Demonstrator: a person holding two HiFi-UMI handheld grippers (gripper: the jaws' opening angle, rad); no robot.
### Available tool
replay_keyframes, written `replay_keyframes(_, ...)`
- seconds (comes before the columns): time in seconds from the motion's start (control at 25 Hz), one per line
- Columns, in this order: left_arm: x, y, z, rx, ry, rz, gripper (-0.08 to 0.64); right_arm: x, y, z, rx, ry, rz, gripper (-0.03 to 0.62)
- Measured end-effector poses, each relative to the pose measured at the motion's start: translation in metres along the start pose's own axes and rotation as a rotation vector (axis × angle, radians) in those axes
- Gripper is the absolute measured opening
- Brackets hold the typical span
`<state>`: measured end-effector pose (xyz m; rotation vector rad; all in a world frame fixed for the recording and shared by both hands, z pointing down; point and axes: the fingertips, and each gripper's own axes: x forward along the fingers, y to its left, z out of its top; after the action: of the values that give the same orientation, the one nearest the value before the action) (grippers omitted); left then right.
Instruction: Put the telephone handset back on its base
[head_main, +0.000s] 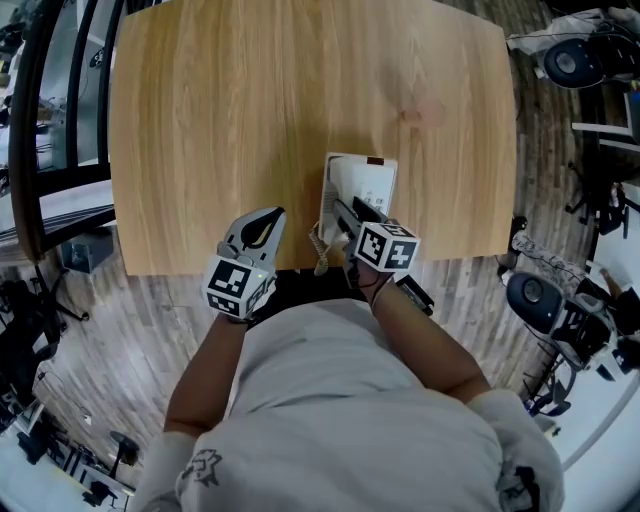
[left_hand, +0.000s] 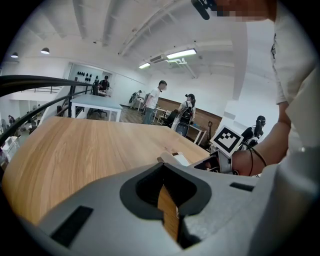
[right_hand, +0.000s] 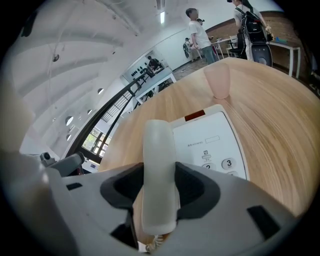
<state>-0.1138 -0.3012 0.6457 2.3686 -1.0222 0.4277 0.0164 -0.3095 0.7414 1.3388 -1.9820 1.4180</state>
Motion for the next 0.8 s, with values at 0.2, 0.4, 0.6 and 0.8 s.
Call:
replay_keyframes(0.2,-0.003,-0.001,0.001,0.002,-0.003,0.001,0.006,0.001,0.004,0.002,0.0,-0.024,-0.036,0.21)
replay_keyframes(0.4,-0.009,-0.001,-0.002,0.004,-0.002,0.009,0.006,0.002,0.014,0.013,-0.079,-0.035,-0.037,0.213)
replay_keyframes(0.6,-0.017,-0.001,-0.005,0.005,-0.006,0.017,0.006,0.004,0.015,0.011,-0.103,-0.032,-0.042,0.216)
replay_keyframes(0.8,-0.025,0.001,-0.003,0.014,-0.014,0.027,0.006,0.0,0.018,0.011,-0.121,-0.039,-0.044,0.218)
